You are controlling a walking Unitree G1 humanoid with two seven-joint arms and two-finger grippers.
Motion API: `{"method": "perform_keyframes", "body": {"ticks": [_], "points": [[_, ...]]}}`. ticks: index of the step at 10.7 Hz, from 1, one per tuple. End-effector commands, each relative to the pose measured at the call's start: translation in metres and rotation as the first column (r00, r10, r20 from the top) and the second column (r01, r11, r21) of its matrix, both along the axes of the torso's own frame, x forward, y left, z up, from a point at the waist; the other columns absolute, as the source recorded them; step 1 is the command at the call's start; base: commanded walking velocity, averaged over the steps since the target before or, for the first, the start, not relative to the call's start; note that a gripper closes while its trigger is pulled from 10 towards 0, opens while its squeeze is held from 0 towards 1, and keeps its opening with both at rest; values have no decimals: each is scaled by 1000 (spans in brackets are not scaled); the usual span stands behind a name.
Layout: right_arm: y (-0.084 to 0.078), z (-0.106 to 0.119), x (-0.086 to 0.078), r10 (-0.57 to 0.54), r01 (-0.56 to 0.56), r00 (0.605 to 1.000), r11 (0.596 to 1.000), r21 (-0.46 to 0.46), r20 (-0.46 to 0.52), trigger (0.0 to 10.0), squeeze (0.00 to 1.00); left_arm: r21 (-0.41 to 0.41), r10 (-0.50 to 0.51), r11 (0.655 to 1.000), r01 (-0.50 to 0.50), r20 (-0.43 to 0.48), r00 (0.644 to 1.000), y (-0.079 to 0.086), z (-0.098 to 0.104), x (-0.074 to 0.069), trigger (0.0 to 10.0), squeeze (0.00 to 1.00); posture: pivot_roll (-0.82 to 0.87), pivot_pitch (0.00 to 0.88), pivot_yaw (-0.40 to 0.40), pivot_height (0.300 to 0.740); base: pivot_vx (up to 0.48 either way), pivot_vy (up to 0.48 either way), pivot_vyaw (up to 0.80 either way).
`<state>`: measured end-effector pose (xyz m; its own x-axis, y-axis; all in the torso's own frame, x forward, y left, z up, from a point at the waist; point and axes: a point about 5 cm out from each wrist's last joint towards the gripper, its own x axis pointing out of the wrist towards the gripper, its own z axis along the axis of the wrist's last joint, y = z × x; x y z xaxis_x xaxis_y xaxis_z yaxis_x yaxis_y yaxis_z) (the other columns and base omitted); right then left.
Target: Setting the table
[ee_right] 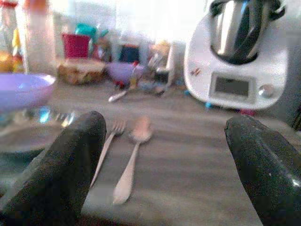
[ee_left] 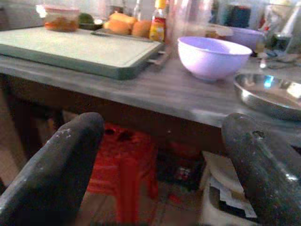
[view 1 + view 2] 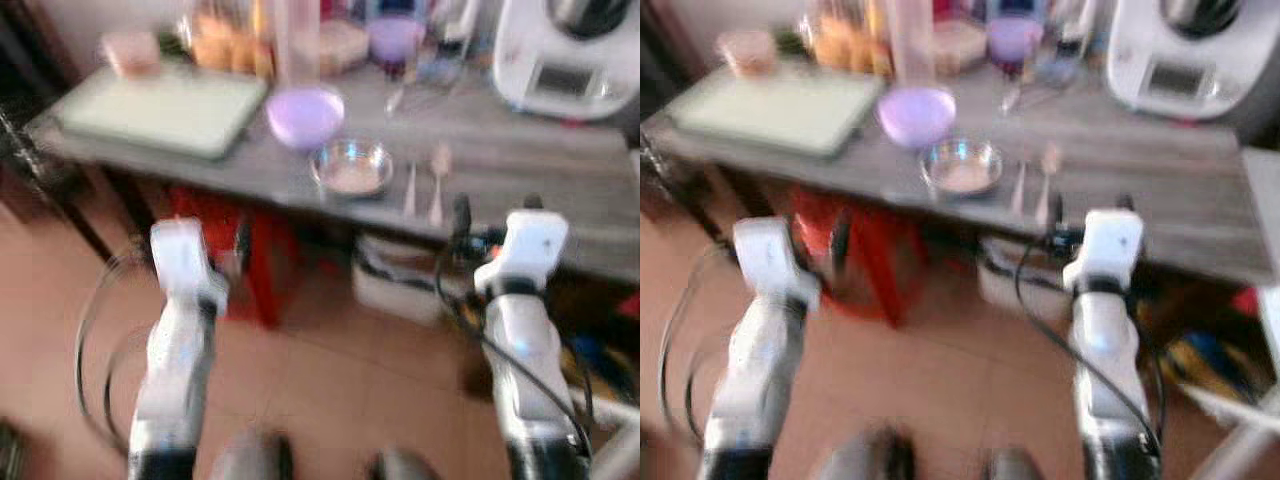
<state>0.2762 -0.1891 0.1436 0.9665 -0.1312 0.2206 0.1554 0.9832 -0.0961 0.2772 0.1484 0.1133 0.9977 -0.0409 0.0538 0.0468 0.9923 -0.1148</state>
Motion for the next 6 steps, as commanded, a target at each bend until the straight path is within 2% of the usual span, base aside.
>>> {"method": "perform_keyframes", "body": {"ticks": [1, 2, 3, 4, 5, 6], "points": [[0, 1, 0, -1, 1, 1000, 1000, 4, 0, 10000, 1000, 12, -9, 1000, 9, 11, 1000, 0, 3, 2, 10000, 0, -53, 67, 21, 740, -240, 0, 0], [0, 1, 0, -1, 1, 1000, 1000, 7, -4, 10000, 824, 12, -12, 1000, 12, 10, 1000, -1, 3, 2, 10000, 0, -55, 67, 21, 740, 0, 0, 0], [0, 0, 0, 0, 0, 1000, 1000, 9, -6, 10000, 510, 12, -14, 1000, 14, 10, 1000, -1, 2, 2, 10000, 0, -56, 67, 20, 740, 0, 0, 0], [0, 1, 1, 1, -1, 1000, 1000, 10, -8, 10000, 0, 11, -15, 1000, 15, 10, 1000, -2, 2, 3, 10000, 0, -58, 68, 20, 740, -240, 0, 0], [-1, 1, 2, -1, 1, 1000, 1000, 17, -10, 10000, 0, 10, -17, 1000, 17, 11, 1000, -2, 2, 3, 10000, 0, -57, 68, 20, 740, 0, 0, 0], [-1, 0, 3, -3, 4, 1000, 1000, 23, -14, 10000, 0, 9, -19, 1000, 18, 10, 1000, -2, 2, 3, 10000, 0, -56, 69, 19, 740, -296, 0, 0]]}}
